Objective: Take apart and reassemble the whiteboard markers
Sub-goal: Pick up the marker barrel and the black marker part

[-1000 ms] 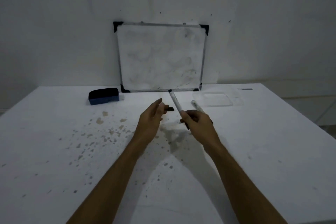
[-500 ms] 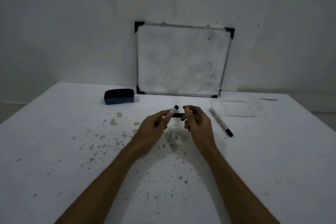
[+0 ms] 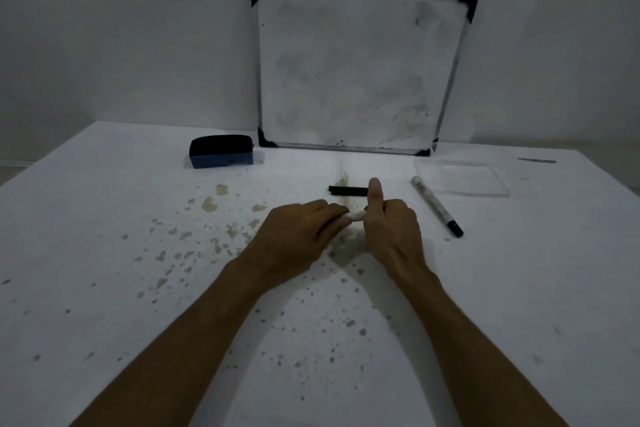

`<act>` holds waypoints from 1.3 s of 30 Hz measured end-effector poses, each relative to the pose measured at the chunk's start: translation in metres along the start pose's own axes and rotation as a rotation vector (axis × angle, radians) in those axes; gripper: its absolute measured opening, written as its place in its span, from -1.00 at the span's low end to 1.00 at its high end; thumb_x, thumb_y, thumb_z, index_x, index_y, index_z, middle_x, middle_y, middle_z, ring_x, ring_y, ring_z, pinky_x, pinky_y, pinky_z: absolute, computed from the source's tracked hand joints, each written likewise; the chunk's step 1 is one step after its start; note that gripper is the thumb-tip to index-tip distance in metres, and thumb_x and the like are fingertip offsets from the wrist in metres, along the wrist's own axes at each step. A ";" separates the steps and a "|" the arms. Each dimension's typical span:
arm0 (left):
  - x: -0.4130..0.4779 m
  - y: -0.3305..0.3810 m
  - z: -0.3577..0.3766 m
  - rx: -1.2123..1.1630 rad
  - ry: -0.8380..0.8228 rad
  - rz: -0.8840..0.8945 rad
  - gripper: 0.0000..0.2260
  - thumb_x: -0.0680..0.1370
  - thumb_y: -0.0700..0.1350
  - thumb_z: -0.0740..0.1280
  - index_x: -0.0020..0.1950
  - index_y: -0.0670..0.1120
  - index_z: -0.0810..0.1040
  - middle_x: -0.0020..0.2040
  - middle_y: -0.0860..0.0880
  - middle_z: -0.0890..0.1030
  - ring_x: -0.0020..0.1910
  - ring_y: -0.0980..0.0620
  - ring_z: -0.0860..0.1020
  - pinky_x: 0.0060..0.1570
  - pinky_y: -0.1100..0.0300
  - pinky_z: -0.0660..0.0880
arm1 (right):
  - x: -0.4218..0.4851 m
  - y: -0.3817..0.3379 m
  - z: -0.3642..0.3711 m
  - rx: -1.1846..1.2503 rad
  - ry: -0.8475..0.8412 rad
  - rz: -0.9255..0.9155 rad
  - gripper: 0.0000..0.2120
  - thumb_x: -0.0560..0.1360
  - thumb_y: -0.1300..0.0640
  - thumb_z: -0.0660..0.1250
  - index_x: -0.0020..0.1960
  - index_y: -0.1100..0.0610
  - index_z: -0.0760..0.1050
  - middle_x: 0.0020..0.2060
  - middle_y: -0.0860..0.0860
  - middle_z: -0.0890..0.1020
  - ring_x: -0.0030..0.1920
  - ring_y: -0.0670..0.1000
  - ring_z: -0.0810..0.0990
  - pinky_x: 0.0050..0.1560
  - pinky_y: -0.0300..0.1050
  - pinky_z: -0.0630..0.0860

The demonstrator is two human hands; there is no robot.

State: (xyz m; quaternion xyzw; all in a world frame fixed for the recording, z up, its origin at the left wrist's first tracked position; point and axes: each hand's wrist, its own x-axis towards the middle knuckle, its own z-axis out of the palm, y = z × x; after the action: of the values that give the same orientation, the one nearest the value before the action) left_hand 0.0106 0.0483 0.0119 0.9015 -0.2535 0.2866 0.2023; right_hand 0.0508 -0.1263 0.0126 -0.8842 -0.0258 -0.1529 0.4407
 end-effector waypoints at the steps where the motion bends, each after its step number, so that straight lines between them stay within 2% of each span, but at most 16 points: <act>1: -0.001 0.000 -0.002 -0.020 -0.014 -0.027 -0.68 0.71 0.07 0.19 0.20 -0.05 0.67 -0.17 0.00 0.71 -0.33 0.03 0.60 -0.29 0.03 0.61 | 0.003 0.000 -0.002 0.008 -0.018 0.019 -0.33 0.68 -0.26 0.00 -0.51 0.06 0.30 -0.57 -0.03 0.43 -0.51 -0.04 0.43 -0.42 -0.16 0.28; 3: -0.002 -0.004 -0.006 -0.055 -0.020 -0.033 -0.68 0.70 0.08 0.20 0.18 -0.05 0.69 -0.21 0.01 0.72 -0.36 0.03 0.62 -0.31 0.03 0.62 | 0.006 -0.001 -0.007 0.017 -0.067 0.044 -0.33 0.66 -0.30 0.04 -0.52 0.05 0.27 -0.57 -0.05 0.41 -0.51 -0.03 0.41 -0.42 -0.15 0.28; 7: -0.002 -0.005 -0.005 -0.063 0.038 0.037 -0.58 0.69 0.16 0.18 0.22 -0.07 0.71 -0.07 -0.05 0.78 -0.22 0.01 0.71 -0.22 0.13 0.64 | 0.000 -0.005 -0.006 -0.039 -0.143 0.038 -0.28 0.59 -0.43 -0.04 -0.50 0.06 0.34 -0.52 -0.04 0.49 -0.45 -0.03 0.48 -0.37 -0.14 0.34; 11: -0.001 -0.002 -0.001 -0.044 0.077 0.004 -0.59 0.69 0.17 0.19 0.21 -0.05 0.72 -0.16 -0.03 0.76 -0.31 0.03 0.66 -0.31 0.10 0.61 | -0.002 -0.003 -0.001 -0.031 -0.082 0.036 -0.31 0.65 -0.34 -0.04 -0.45 0.07 0.40 -0.48 -0.02 0.52 -0.42 -0.04 0.51 -0.36 -0.16 0.31; 14: 0.000 0.005 0.001 -0.226 -0.081 -0.230 -0.61 0.65 0.29 0.17 0.18 0.17 0.71 -0.25 0.11 0.72 -0.39 0.14 0.59 -0.33 0.16 0.57 | 0.001 0.003 -0.005 0.066 -0.064 -0.027 -0.32 0.71 -0.17 0.00 -0.39 0.21 0.49 -0.45 0.11 0.55 -0.41 0.04 0.51 -0.32 -0.08 0.40; 17: 0.005 0.006 -0.004 -0.519 -0.293 -0.423 -0.63 0.62 0.38 0.16 0.04 0.30 0.71 -0.45 0.10 0.54 -0.52 0.11 0.39 -0.43 0.25 0.37 | -0.004 0.003 -0.009 0.196 -0.059 -0.201 -0.28 0.68 -0.14 0.02 -0.36 0.38 0.54 -0.50 0.23 0.56 -0.52 0.10 0.46 -0.42 0.08 0.43; 19: 0.005 0.000 -0.013 -0.674 -0.387 -0.441 -0.63 0.60 0.40 0.16 -0.04 0.33 0.72 -0.48 0.08 0.51 -0.52 0.15 0.38 -0.45 0.33 0.37 | -0.009 0.003 -0.008 0.195 -0.057 -0.357 -0.30 0.66 -0.13 0.00 -0.45 0.28 0.48 -0.63 0.12 0.46 -0.61 0.07 0.39 -0.55 0.05 0.36; 21: 0.001 0.000 -0.014 -0.717 -0.374 -0.429 -0.67 0.60 0.39 0.19 -0.06 0.35 0.72 -0.45 0.07 0.57 -0.51 0.15 0.43 -0.42 0.33 0.41 | -0.009 0.002 -0.007 0.131 -0.028 -0.413 -0.37 0.67 -0.13 -0.02 -0.47 0.12 0.43 -0.64 -0.04 0.41 -0.65 -0.02 0.38 -0.62 -0.06 0.35; 23: -0.006 0.006 -0.006 -0.568 -0.212 -0.402 -0.69 0.60 0.34 0.23 0.10 0.30 0.72 -0.26 0.08 0.74 -0.36 0.19 0.57 -0.27 0.29 0.58 | -0.006 -0.002 -0.006 0.091 -0.048 -0.243 -0.27 0.66 -0.27 -0.05 -0.43 0.17 0.50 -0.57 0.00 0.52 -0.55 -0.03 0.49 -0.52 -0.18 0.41; 25: -0.009 0.007 0.003 -0.244 -0.012 -0.238 -0.65 0.63 0.24 0.28 0.26 0.12 0.71 -0.03 0.03 0.79 -0.16 0.13 0.69 -0.08 0.13 0.67 | -0.003 -0.003 -0.005 -0.021 -0.130 -0.039 -0.21 0.65 -0.33 -0.08 -0.31 0.22 0.60 -0.41 0.08 0.63 -0.37 0.05 0.60 -0.36 -0.16 0.46; 27: -0.007 0.005 0.003 -0.043 0.112 -0.079 -0.66 0.66 0.17 0.27 0.27 0.05 0.71 -0.13 -0.02 0.77 -0.28 0.03 0.65 -0.21 0.05 0.61 | 0.001 -0.002 -0.002 -0.102 -0.140 0.043 -0.25 0.65 -0.34 -0.12 -0.30 0.14 0.56 -0.37 0.05 0.61 -0.30 0.03 0.60 -0.30 -0.12 0.43; 29: -0.005 0.004 -0.001 0.006 0.150 -0.039 -0.64 0.67 0.17 0.24 0.25 0.05 0.72 -0.19 -0.02 0.74 -0.34 0.02 0.61 -0.27 0.05 0.58 | 0.002 -0.004 -0.001 -0.124 -0.119 0.094 -0.31 0.67 -0.30 -0.13 -0.24 0.11 0.54 -0.35 0.01 0.57 -0.27 -0.01 0.57 -0.26 -0.11 0.41; 32: -0.006 0.012 0.001 -0.331 -0.008 -0.258 -0.62 0.63 0.27 0.25 0.24 0.12 0.72 -0.13 0.15 0.76 -0.26 0.22 0.65 -0.22 0.20 0.62 | -0.002 -0.002 -0.004 -0.019 -0.062 0.047 -0.42 0.72 -0.14 -0.02 -0.34 0.10 0.45 -0.42 0.00 0.52 -0.38 -0.03 0.51 -0.36 -0.12 0.35; 35: 0.001 0.004 -0.013 -0.750 -0.325 -0.496 -0.67 0.62 0.32 0.26 -0.01 0.21 0.77 -0.44 0.12 0.57 -0.52 0.19 0.44 -0.45 0.32 0.40 | -0.012 0.001 -0.009 0.035 -0.028 -0.321 -0.44 0.72 0.03 0.01 -0.28 0.23 0.56 -0.53 0.15 0.57 -0.53 0.14 0.54 -0.50 0.05 0.47; 37: 0.003 -0.001 -0.020 -0.799 -0.409 -0.505 -0.65 0.61 0.32 0.25 -0.15 0.23 0.76 -0.47 0.08 0.56 -0.53 0.16 0.44 -0.45 0.32 0.40 | -0.015 -0.001 -0.011 0.021 -0.039 -0.452 -0.46 0.70 0.03 -0.01 -0.18 0.26 0.63 -0.57 0.11 0.54 -0.60 0.12 0.51 -0.57 0.06 0.49; 39: 0.000 0.003 -0.015 -0.750 -0.322 -0.503 -0.60 0.62 0.31 0.25 -0.21 0.16 0.74 -0.46 0.09 0.56 -0.50 0.17 0.45 -0.40 0.26 0.41 | -0.011 -0.001 -0.009 -0.027 -0.032 -0.404 -0.37 0.70 -0.11 -0.01 -0.25 0.23 0.62 -0.60 0.00 0.44 -0.62 0.01 0.44 -0.57 -0.06 0.47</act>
State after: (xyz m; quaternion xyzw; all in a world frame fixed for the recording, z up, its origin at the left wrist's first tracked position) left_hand 0.0026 0.0534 0.0245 0.8325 -0.1417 -0.0259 0.5349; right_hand 0.0377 -0.1313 0.0150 -0.8692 -0.2074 -0.2245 0.3887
